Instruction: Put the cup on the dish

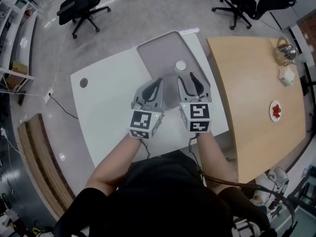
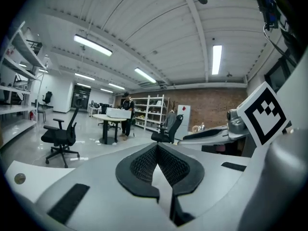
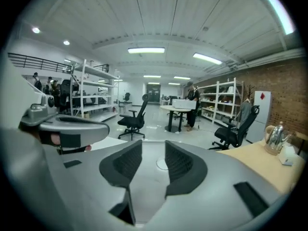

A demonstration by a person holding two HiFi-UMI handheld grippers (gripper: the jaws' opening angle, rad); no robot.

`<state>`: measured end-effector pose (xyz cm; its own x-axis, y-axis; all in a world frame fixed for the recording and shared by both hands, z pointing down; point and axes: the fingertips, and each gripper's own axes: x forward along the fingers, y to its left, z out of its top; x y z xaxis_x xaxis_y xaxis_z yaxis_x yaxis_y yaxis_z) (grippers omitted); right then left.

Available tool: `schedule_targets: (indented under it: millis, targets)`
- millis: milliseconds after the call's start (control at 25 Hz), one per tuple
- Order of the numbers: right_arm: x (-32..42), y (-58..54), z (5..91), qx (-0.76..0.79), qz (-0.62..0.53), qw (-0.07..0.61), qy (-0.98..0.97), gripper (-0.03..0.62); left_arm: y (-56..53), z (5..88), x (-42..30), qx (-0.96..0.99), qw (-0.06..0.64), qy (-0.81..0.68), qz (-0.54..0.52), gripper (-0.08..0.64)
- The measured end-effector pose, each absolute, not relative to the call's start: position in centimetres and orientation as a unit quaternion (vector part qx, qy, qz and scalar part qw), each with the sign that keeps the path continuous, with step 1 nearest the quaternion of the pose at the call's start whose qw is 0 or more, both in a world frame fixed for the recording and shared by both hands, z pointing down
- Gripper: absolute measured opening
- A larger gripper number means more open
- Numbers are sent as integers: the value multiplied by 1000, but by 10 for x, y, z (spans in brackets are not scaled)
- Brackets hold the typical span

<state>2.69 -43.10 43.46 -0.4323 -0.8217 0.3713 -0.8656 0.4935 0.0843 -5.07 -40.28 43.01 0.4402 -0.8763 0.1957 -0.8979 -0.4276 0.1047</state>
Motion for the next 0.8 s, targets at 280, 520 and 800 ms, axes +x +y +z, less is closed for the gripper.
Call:
schedule_targets:
  millis: [280, 520, 800]
  targets:
    - [18, -341, 374, 529, 32, 144, -836, 41, -318, 385, -54, 871, 92, -482, 28, 0]
    - [10, -270, 332, 533, -8, 102, -840, 14, -250, 338, -54, 890, 66, -452, -11, 0]
    - [1, -195, 305, 539, -15, 66, -840, 12, -188, 315, -53, 902, 32, -430, -25, 0]
